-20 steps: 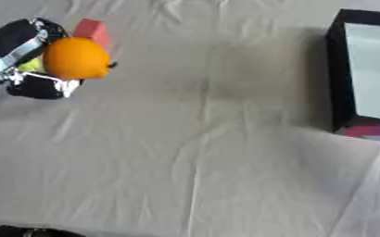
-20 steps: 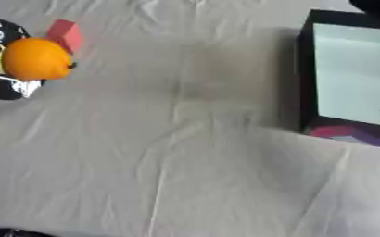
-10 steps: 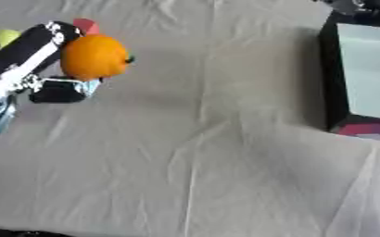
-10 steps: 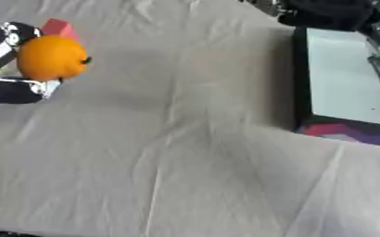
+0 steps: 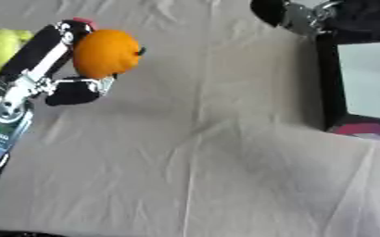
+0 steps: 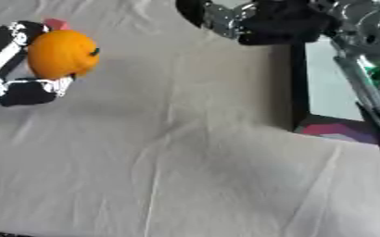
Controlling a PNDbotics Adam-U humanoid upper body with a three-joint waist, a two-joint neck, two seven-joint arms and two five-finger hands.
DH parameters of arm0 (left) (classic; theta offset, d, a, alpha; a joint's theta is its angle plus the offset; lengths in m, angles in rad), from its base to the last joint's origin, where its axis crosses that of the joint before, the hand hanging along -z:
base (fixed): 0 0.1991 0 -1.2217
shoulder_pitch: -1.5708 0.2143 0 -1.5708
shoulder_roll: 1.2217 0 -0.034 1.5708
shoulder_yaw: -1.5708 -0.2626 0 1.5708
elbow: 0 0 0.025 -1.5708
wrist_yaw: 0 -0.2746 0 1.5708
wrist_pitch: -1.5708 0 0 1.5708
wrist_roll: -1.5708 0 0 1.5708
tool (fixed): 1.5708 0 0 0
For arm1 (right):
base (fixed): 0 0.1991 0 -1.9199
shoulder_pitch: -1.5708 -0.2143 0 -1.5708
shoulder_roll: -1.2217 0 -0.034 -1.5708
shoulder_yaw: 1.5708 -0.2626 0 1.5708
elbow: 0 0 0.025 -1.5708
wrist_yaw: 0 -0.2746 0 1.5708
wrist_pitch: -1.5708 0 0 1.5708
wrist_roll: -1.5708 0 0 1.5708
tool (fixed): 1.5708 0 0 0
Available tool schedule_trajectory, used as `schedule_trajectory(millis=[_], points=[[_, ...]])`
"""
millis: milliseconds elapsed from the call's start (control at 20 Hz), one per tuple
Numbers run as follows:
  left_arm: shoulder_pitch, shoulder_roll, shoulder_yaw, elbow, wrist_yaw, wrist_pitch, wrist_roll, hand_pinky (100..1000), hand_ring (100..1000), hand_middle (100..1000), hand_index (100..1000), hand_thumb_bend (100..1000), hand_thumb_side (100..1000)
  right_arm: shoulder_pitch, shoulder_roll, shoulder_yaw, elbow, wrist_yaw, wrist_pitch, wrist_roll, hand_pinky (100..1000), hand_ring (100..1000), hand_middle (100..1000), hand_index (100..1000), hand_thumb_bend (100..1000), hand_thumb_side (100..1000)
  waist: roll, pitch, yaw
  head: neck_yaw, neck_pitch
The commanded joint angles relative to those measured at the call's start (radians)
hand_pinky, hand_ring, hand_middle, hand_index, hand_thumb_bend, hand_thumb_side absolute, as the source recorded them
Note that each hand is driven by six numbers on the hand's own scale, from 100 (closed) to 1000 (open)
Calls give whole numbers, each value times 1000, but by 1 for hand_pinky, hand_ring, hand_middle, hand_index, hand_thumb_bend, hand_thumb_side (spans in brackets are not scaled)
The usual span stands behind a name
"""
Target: Pick up the objects with one hand, pass them to the other hand, and then place them into the box on the other side of the table.
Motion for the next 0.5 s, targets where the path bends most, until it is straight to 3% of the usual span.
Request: schedule_trajectory(millis=[50,500], points=[[-19,-12,-2,-12,6,-7,21,687,629,551,555,100,238,-30,17,12,12,29,-3,30,929,837,865,922,409,595,-12,-36,1,-5,6],[-14,-71,-21,3,54,-47,76,688,624,547,555,100,269,-60,84,57,106,143,-44,104,935,850,868,919,426,566,-16,-39,6,-10,6]])
